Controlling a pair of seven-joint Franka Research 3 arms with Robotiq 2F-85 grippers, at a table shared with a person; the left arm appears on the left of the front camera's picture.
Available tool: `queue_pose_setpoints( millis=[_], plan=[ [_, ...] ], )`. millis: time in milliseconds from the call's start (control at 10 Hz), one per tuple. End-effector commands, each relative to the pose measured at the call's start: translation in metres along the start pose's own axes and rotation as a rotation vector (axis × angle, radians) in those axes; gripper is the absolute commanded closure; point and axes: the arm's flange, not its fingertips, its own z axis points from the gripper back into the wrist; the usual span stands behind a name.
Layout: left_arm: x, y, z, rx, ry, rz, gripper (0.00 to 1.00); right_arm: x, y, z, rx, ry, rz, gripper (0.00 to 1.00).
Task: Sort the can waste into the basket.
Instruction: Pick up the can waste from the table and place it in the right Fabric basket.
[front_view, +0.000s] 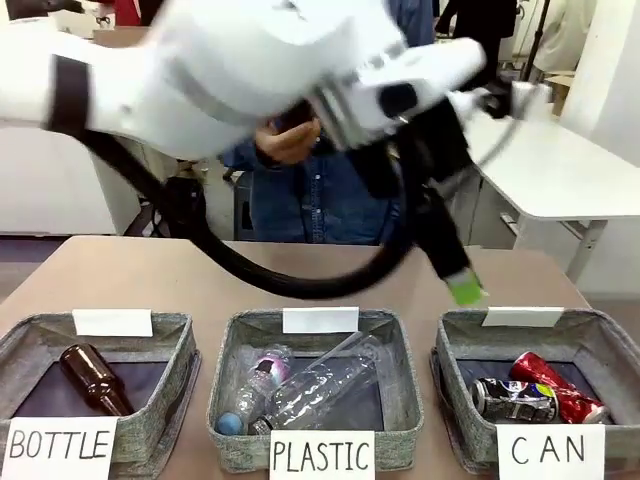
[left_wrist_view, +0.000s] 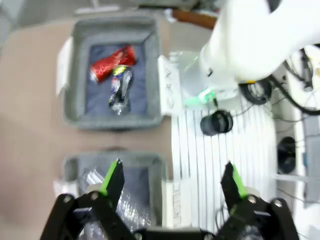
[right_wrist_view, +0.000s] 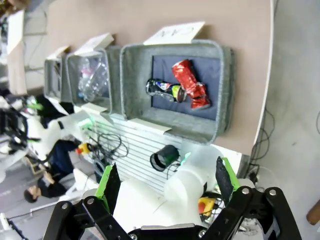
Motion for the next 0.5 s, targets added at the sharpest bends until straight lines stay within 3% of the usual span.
queue_pose_setpoints(
  millis=[0, 200, 400],
  plan=[
    [-0.077, 0.009, 0.050, 0.103, -0.005, 0.273, 0.00, 0.026, 0.034, -0.008, 0.010, 0.039, 0.096, 0.00],
    [-0.156, 0.007, 0.119, 0.259, -0.131, 0.647, 0.00, 0.052, 0.079, -0.035, 0.076, 0.095, 0.193, 0.00],
    [-0.230, -0.017, 0.172, 0.345, -0.135, 0.900, 0.00, 0.070, 0.115, -0.053, 0.210, 0.147, 0.226, 0.00]
  ],
)
